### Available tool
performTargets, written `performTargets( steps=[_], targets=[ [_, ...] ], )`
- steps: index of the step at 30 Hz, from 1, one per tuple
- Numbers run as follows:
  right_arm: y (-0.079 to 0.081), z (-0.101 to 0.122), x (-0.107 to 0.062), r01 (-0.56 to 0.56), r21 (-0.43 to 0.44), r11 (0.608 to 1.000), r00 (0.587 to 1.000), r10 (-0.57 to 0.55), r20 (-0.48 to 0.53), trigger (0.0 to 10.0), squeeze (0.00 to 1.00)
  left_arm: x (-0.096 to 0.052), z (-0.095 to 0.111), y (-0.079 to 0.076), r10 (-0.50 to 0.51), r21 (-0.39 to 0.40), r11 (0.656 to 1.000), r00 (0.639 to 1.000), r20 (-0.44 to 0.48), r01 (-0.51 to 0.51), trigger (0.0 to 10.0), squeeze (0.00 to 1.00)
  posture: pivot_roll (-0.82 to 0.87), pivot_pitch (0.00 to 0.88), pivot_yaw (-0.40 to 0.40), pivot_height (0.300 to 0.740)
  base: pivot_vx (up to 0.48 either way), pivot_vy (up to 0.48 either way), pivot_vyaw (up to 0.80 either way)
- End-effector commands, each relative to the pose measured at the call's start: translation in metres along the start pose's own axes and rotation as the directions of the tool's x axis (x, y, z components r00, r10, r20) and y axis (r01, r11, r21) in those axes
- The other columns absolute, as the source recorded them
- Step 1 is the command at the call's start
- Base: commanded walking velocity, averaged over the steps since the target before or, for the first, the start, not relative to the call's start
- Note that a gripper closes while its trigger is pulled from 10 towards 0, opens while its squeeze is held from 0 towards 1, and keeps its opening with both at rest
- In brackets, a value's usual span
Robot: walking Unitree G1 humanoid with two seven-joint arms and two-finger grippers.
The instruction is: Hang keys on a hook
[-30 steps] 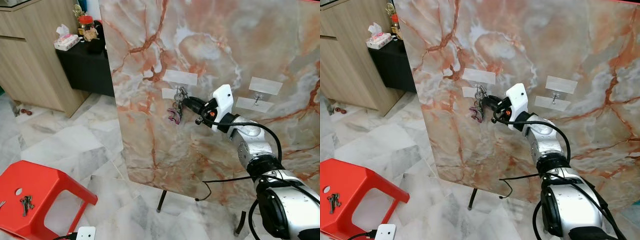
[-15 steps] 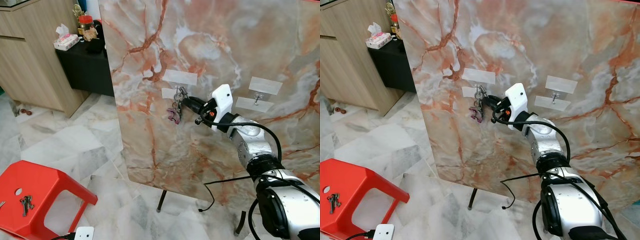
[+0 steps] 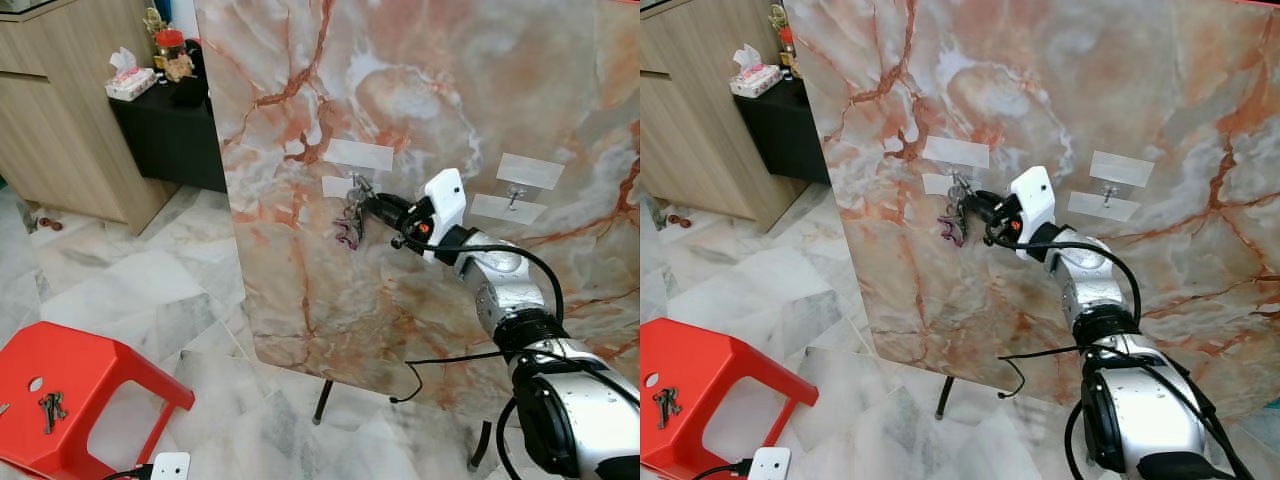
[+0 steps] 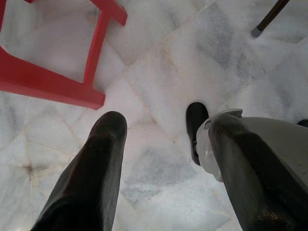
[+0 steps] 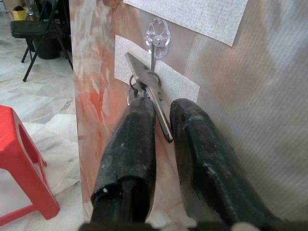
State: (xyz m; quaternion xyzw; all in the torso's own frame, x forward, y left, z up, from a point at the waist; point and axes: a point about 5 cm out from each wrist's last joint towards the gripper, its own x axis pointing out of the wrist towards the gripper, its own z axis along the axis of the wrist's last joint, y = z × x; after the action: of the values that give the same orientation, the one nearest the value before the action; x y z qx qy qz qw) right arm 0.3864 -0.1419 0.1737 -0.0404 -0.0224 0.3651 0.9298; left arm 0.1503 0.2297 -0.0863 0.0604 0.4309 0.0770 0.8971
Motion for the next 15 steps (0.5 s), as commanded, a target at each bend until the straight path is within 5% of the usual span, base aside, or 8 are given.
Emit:
performTargets(
  steps=[1, 15],
  targets=[
    [-0.0038, 0.006, 0.0011, 0.014, -0.001, 1.0, 1.0, -0.014, 0.006, 10.0, 0.86, -0.0018, -0.0065, 0.0041, 0.009, -0.002, 1.0, 1.0, -0.026, -0.009, 10.0, 0.0, 0.09, 0.088, -0.032, 0.737, 0.0, 0.0, 0.0],
    [-0.0049, 0.0043, -0.0017, 0.008, -0.008, 1.0, 1.0, -0.008, -0.001, 10.0, 0.86, -0.0011, -0.0043, 0.0023, 0.008, -0.001, 1.0, 1.0, -0.018, -0.008, 10.0, 0.0, 0.09, 0.09, -0.031, 0.737, 0.0, 0.0, 0.0]
  ],
)
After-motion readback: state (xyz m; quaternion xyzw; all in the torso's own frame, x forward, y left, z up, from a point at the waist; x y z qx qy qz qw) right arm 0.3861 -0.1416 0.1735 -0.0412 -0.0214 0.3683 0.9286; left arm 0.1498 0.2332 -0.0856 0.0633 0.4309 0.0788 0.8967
